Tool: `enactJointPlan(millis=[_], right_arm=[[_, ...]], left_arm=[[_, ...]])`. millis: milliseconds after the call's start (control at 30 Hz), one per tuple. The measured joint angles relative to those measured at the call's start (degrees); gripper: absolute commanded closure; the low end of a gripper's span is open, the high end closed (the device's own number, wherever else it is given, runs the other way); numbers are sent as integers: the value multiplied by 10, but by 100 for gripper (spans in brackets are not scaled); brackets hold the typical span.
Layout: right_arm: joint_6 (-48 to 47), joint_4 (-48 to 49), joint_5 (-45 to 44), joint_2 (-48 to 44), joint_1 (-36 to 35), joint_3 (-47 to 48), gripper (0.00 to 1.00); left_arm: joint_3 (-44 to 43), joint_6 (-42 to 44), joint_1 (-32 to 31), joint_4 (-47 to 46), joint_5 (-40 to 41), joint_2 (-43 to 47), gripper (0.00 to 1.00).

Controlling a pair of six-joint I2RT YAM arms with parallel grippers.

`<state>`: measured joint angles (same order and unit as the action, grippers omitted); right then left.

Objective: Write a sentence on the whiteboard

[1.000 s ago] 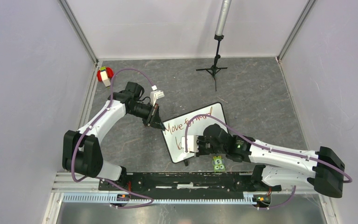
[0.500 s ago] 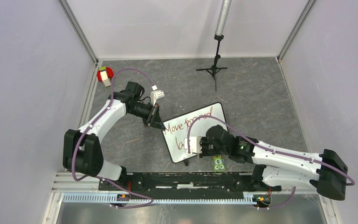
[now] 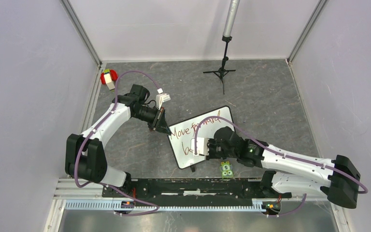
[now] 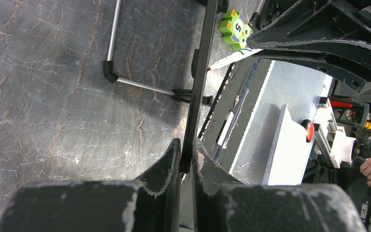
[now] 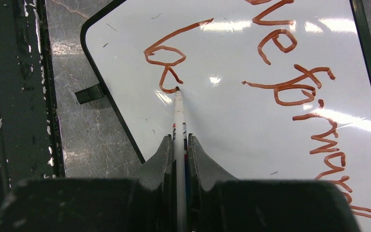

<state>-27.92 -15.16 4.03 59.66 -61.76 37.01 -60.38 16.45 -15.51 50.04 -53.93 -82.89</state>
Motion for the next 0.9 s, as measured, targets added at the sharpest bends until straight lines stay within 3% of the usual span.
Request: enactJointPlan(millis=[633, 900], right_arm=[[2, 4, 21, 17, 4, 14, 100], [4, -11, 26, -25, 15, 14, 100]], left_arm=[[-4, 0, 0, 4, 0, -7, 98], [-4, 0, -1, 6, -1, -7, 98]])
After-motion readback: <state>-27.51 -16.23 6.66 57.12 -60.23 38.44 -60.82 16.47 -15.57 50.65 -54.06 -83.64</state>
